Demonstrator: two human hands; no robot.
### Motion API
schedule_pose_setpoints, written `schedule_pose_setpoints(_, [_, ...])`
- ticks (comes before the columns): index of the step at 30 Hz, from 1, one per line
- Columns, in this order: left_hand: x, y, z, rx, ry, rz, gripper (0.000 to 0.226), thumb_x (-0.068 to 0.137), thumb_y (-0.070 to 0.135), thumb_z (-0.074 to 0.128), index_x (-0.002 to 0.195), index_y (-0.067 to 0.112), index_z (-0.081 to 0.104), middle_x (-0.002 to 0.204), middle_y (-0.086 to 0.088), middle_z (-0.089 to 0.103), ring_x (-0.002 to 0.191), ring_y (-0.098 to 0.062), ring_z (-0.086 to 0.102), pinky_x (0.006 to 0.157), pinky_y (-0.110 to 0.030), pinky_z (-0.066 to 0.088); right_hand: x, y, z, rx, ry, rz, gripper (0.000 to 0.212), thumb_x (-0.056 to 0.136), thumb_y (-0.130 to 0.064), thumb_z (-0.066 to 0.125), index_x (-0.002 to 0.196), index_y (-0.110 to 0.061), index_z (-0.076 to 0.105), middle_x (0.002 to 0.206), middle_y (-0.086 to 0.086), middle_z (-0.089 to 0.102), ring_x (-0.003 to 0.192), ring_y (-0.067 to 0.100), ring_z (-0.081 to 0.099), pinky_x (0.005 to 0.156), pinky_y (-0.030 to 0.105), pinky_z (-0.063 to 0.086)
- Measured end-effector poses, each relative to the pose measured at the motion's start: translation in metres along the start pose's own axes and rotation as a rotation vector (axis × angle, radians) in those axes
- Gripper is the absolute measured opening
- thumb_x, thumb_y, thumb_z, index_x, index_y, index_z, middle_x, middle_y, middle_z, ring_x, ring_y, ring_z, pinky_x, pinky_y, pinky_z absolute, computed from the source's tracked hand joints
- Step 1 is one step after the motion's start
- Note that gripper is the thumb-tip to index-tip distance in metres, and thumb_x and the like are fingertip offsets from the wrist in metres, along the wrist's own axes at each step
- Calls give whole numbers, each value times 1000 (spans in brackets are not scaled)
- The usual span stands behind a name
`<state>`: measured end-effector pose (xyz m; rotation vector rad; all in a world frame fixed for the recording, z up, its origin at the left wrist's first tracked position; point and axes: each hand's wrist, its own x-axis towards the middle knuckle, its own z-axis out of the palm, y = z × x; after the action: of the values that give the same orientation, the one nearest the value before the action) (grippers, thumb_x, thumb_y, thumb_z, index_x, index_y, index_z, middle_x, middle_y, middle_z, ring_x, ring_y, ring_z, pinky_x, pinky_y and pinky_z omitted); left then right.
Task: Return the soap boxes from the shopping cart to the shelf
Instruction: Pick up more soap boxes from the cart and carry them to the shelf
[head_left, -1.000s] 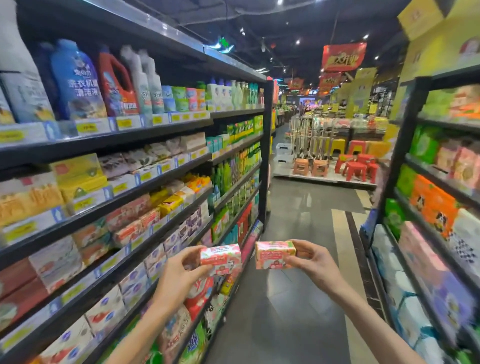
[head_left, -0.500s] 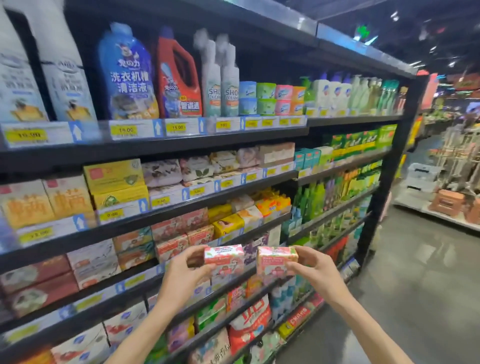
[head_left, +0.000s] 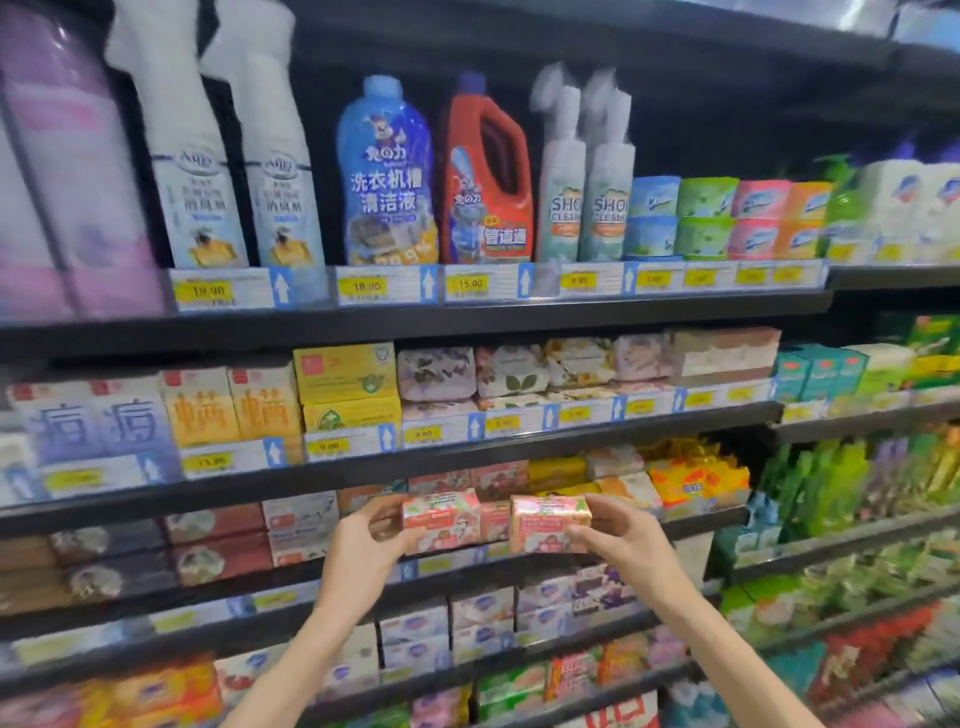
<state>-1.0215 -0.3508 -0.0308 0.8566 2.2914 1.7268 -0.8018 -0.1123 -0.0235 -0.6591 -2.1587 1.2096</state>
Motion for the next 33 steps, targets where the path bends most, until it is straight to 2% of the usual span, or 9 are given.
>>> schedule_pose_setpoints(2, [11,-6,-1,3,33,-22,47,74,21,89,116,19,69,109,5,73,104,-9,68,99,-38,54,9,-2,7,-19,11,-16,53,80,-41,79,127,-26,60,112,-20,65,98,-12,63,82,12,53])
schedule_pose_setpoints(4, [20,-10,0,2,43,-22,37,75,19,87,106,29,70,103,8,74,98,-6,69,95,-38,55,17,-3,12,-25,19,-30,54,81,-38,78,129,-23,59,113,-19,63,97,-13,62,76,7,50])
schedule_pose_setpoints(9, [34,-13,11,49,56,-42,36,79,31,84,112,22,71,105,7,74,99,-13,70,90,-32,52,36,-1,16,-7,-12,-4,61,81,-40,78,134,-19,57,127,-9,63,110,0,60,91,20,49])
schedule_pose_setpoints(15, [43,-16,24,121,114,-97,46,86,31,78,127,16,65,123,-2,68,115,-23,64,95,-30,46,58,1,19,19,-30,26,58,81,-38,78,131,-17,59,117,-11,64,101,-4,61,80,13,48])
schedule_pose_setpoints(17, [44,-19,29,162,154,-125,46,86,34,77,126,14,66,122,-3,70,113,-24,65,96,-34,49,65,3,20,36,-37,50,56,79,-38,80,126,-16,60,117,-8,66,100,0,63,82,18,51])
schedule_pose_setpoints(20, [41,-20,39,209,232,-156,38,85,39,77,101,6,67,100,-7,74,89,-22,71,77,-36,58,74,7,24,37,-43,63,70,67,-58,82,122,-19,63,117,-4,70,102,9,67,93,37,56])
schedule_pose_setpoints(23, [40,-18,43,231,275,-173,33,87,36,76,89,6,63,92,-7,72,76,-16,65,57,-21,46,83,11,30,5,-63,75,86,59,-77,76,123,-21,63,115,-7,71,103,10,67,93,43,56])
schedule_pose_setpoints(27, [44,-23,46,224,283,-183,32,87,36,76,92,7,64,90,-5,72,80,-19,69,69,-31,53,91,7,39,-21,-68,127,57,75,-48,81,119,-16,63,111,-5,69,101,14,66,92,33,53])
schedule_pose_setpoints(33, [45,-27,48,221,294,-166,27,88,34,74,90,9,63,88,-3,71,78,-14,69,66,-29,54,101,10,47,-87,-46,176,44,79,-42,80,113,-18,66,102,-6,70,98,17,65,92,34,53])
